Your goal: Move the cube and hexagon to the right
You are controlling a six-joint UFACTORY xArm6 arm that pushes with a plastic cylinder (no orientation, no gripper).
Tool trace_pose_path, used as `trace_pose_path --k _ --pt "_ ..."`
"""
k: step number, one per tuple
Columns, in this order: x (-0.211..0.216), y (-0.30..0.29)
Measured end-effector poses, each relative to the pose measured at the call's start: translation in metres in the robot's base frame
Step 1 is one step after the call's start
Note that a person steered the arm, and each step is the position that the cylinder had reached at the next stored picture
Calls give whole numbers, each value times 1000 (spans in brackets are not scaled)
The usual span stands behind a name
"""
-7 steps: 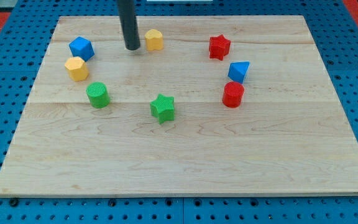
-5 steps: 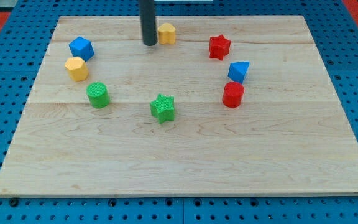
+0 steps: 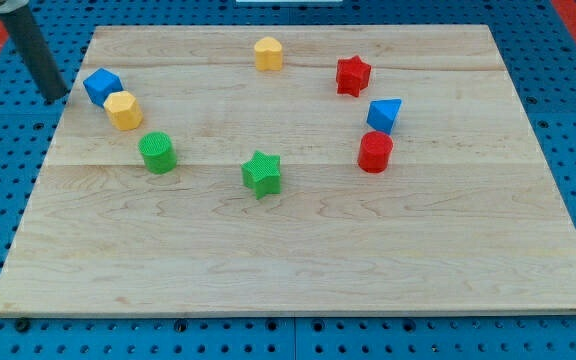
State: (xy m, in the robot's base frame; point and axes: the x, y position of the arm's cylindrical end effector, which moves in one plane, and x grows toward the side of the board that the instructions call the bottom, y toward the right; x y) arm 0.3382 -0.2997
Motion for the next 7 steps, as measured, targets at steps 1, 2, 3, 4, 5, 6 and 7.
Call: trace_pose_path --k 1,2,3,4,5,6,7 --pt "-24 23" --pt "-48 50" --pt "-59 35" --pt "-24 -5" --pt "-18 26" --pt "-24 96" --pt "-29 101"
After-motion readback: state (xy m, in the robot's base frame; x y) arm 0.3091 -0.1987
